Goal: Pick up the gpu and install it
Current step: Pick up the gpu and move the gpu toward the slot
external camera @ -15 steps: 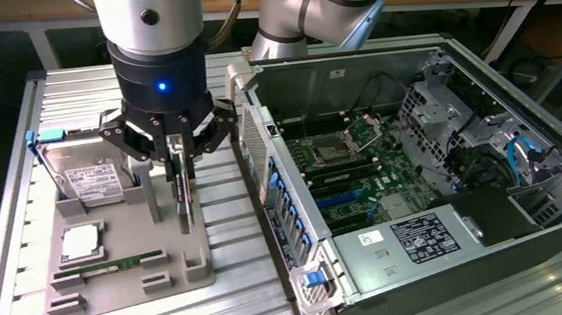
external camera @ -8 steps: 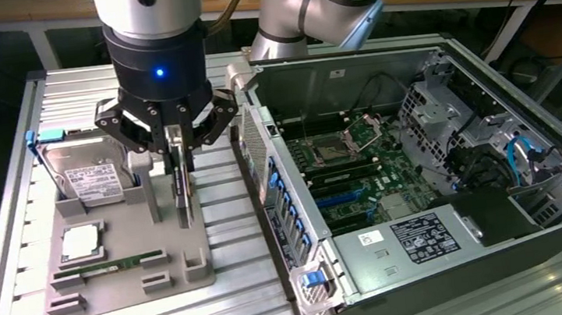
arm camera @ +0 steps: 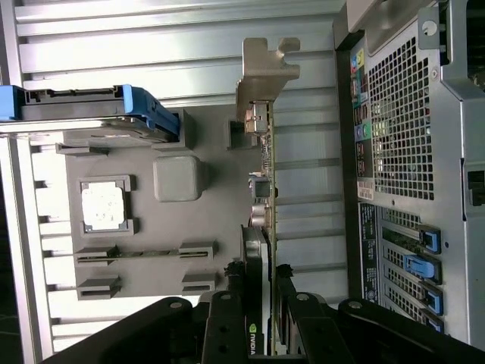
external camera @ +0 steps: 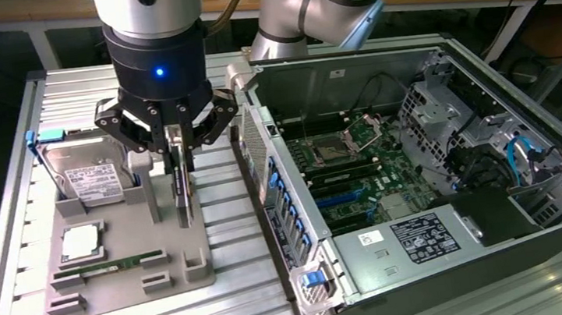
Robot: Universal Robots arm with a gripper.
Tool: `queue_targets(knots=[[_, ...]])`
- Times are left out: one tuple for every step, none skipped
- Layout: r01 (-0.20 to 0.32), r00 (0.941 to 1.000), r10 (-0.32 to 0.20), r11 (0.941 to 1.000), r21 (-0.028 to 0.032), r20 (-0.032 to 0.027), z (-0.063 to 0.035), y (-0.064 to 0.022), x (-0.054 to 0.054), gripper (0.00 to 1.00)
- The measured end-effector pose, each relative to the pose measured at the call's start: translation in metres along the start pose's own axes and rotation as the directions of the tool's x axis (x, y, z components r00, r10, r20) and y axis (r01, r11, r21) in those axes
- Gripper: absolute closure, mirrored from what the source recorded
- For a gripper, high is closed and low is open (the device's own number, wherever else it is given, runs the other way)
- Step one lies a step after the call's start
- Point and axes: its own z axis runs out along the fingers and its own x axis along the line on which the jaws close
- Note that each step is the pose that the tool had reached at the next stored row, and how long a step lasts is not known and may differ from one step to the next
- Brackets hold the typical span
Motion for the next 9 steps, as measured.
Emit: queue_targets(knots=[[0.0,1.0,0.0,1.0,0.0,0.0,0.0,0.0,0.0,0.73],[0.0,1.0,0.0,1.0,0.0,0.0,0.0,0.0,0.0,0.73],[0.0,1.0,0.0,1.0,0.0,0.0,0.0,0.0,0.0,0.73],[0.0,1.0,0.0,1.0,0.0,0.0,0.0,0.0,0.0,0.73],[0.0,1.0,0.0,1.0,0.0,0.0,0.0,0.0,0.0,0.73],[0.0,1.0,0.0,1.0,0.0,0.0001,-0.0003,0.0,0.0,0.73],[0.0,1.0,0.0,1.0,0.0002,-0.0002,-0.0017,0.0,0.0,0.73],[0.0,1.0,0.0,1.0,0.0001,-0.0001,-0.0033,0.0,0.0,0.73],[0.0,1.0,0.0,1.0,0.0,0.0,-0.0046,0.0001,-0.0001,0.73]])
